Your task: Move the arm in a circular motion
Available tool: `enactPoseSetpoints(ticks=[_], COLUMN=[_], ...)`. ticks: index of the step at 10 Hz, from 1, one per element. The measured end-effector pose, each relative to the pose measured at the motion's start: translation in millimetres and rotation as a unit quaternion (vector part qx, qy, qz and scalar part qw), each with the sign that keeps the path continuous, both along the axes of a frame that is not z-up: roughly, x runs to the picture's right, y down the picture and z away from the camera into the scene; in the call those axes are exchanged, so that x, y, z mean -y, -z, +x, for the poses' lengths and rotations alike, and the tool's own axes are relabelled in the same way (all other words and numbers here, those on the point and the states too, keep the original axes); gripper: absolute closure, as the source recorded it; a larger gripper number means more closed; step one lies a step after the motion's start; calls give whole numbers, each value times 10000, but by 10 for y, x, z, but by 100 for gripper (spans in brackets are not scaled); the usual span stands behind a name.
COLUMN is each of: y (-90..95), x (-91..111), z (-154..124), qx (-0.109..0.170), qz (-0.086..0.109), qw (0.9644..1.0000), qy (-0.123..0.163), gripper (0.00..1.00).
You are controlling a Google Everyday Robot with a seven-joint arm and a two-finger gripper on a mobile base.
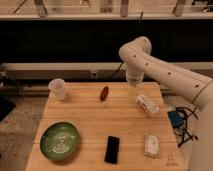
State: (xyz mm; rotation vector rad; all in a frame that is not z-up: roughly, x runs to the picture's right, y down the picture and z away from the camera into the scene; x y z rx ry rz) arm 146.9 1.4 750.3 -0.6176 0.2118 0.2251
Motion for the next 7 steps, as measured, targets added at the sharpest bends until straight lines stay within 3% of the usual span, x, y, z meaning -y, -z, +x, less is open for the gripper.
enactPoseSetpoints(ticks=[4,7], y=[269,392], x=[215,158], z=[-950,-1242], qx=[441,738], qz=[49,38], qw=[9985,9960], qy=[315,505], gripper=[20,20])
